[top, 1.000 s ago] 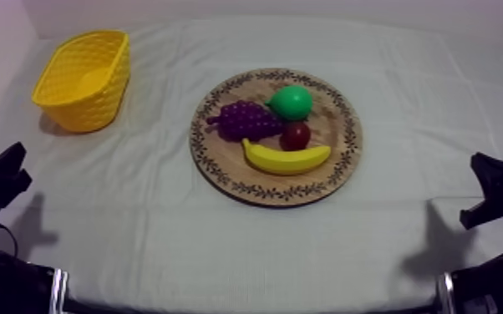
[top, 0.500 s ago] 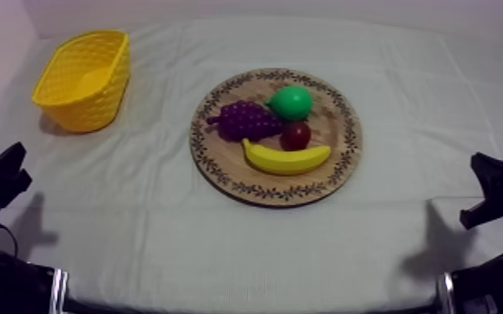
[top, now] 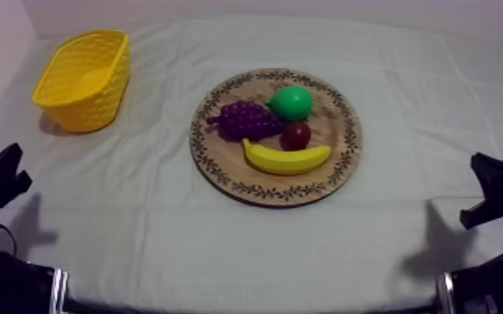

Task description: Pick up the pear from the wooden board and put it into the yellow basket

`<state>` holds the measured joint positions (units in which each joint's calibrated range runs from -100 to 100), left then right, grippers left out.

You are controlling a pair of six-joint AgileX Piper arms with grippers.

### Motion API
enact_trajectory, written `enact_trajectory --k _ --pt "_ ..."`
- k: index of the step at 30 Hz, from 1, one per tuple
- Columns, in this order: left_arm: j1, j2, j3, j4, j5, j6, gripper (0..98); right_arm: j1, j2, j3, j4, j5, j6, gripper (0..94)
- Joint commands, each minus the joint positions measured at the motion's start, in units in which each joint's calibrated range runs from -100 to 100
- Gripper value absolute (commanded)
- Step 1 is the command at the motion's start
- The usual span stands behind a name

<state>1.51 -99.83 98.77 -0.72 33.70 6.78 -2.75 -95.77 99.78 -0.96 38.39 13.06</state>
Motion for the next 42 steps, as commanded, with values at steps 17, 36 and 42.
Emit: enact_trajectory --k 17,36,42 --pt "2.0 25.9 -42.1 0.04 11.4 -9.4 0.0 0.0 0.0 0.0 0.0 0.0 0.0 0.3" --pt "13.9 64.0 -81.8 -6.04 29.7 -10.9 0.0 0.0 0.0 0.0 0.0 0.0 -0.2 0.3" --pt "18.7 74.9 -88.7 -8.54 32.4 -9.6 0.0 0.0 0.0 0.0 0.0 0.0 -0.2 0.3"
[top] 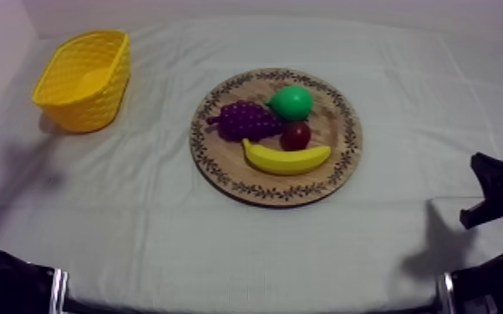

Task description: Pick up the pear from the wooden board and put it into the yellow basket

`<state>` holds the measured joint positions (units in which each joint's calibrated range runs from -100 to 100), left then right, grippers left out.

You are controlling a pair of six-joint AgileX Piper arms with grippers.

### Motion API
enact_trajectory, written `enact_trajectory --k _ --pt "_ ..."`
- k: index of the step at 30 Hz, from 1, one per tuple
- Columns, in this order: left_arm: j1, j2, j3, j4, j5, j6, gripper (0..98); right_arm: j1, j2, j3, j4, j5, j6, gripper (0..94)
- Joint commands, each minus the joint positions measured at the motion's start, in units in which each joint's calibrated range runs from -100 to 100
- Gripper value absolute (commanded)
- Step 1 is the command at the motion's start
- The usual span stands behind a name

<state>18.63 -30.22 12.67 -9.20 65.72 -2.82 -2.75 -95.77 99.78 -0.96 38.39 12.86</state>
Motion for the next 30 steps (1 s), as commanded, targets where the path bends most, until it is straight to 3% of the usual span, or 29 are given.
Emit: enact_trajectory --k 1,7,17,23,30 --pt "2.1 6.9 -3.6 -0.03 0.7 -0.2 0.0 0.0 0.0 0.0 0.0 0.0 0.0 0.3" --pt "5.1 15.6 -10.2 1.84 1.5 -2.9 0.0 0.0 0.0 0.0 0.0 0.0 0.0 0.3" --pt "7.7 29.7 -19.0 8.19 3.2 -10.7 0.1 0.0 0.0 0.0 0.0 0.0 0.0 0.3" --pt "9.9 39.2 -26.8 8.94 7.3 -13.6 5.5 0.0 0.0 0.0 0.0 0.0 -0.1 0.3" --pt "12.6 48.4 -36.0 8.37 11.9 -15.4 9.3 0.0 0.0 0.0 0.0 0.0 -0.1 0.3"
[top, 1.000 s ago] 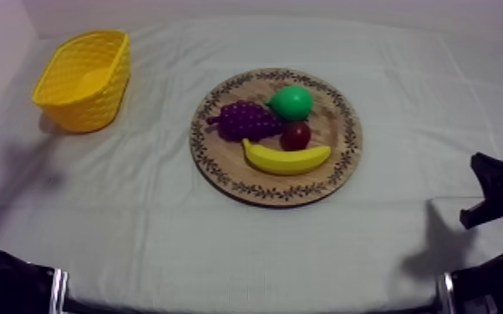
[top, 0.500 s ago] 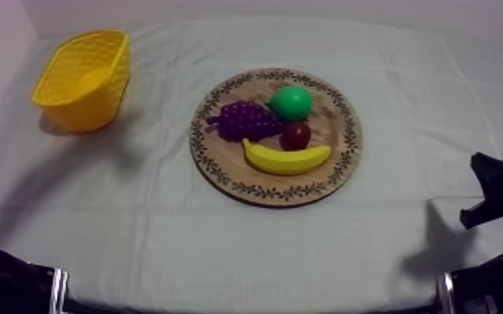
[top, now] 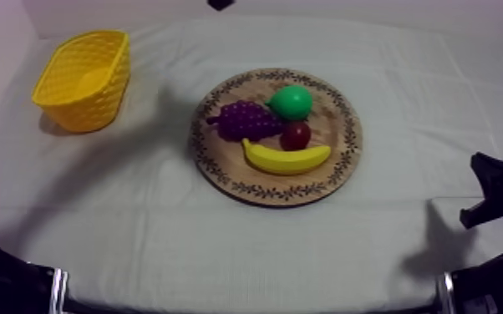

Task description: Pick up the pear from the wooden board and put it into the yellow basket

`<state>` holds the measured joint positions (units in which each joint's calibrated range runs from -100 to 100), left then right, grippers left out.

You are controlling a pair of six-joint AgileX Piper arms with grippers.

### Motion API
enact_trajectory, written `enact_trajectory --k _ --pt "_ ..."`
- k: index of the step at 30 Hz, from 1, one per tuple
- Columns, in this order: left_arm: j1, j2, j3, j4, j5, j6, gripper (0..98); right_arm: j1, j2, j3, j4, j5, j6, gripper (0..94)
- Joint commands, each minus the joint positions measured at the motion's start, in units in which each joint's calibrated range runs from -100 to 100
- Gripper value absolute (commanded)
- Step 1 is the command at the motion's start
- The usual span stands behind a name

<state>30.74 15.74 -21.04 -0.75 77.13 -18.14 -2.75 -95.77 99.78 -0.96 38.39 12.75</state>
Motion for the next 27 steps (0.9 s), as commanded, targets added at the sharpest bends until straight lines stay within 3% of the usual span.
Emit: enact_trajectory --k 1,4,8,12,17,27 --pt "0.9 3.5 -3.2 -0.25 0.9 -0.2 10.8 0.0 0.0 0.0 0.0 0.0 0.0 0.3" --pt "2.1 6.3 -5.4 -0.74 1.8 -0.5 24.4 0.0 0.0 0.0 0.0 0.0 0.0 0.3" --pt "3.3 9.5 -6.3 -1.09 2.4 -1.0 64.1 0.0 0.0 0.0 0.0 0.0 0.0 0.3" --pt "4.3 12.3 -6.2 -1.50 2.5 -1.0 86.5 0.0 0.0 0.0 0.0 0.0 0.0 0.3" --pt "5.0 16.1 -6.7 -1.88 2.5 -0.8 94.4 0.0 0.0 0.0 0.0 0.0 0.0 0.3" --pt "4.9 24.0 -11.4 -1.86 3.0 -0.8 96.0 0.0 0.0 0.0 0.0 0.0 0.0 0.3"
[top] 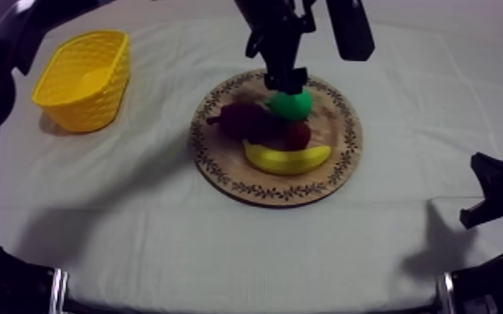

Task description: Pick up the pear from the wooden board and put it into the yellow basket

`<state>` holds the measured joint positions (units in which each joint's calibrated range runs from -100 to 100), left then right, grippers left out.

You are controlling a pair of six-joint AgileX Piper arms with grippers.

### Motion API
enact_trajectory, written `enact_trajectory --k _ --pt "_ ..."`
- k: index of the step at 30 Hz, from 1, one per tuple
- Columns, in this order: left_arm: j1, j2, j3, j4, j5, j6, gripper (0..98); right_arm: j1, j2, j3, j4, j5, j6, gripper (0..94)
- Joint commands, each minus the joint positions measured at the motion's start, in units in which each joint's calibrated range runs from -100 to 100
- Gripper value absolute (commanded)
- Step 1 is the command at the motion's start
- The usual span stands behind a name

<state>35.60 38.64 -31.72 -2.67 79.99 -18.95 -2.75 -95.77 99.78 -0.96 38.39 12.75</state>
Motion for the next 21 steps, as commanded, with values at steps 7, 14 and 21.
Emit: enact_trajectory --k 7,14,21 --pt "0.0 8.0 -7.5 0.31 1.3 -0.2 96.0 0.0 0.0 0.0 0.0 0.0 -0.1 0.3" --pt "-0.2 15.5 -15.0 0.68 3.2 -0.4 96.0 0.0 0.0 0.0 0.0 0.0 -0.1 0.3" --pt "-0.9 20.3 -18.3 0.69 4.0 -0.7 95.4 0.0 0.0 0.0 0.0 0.0 -0.1 0.3"
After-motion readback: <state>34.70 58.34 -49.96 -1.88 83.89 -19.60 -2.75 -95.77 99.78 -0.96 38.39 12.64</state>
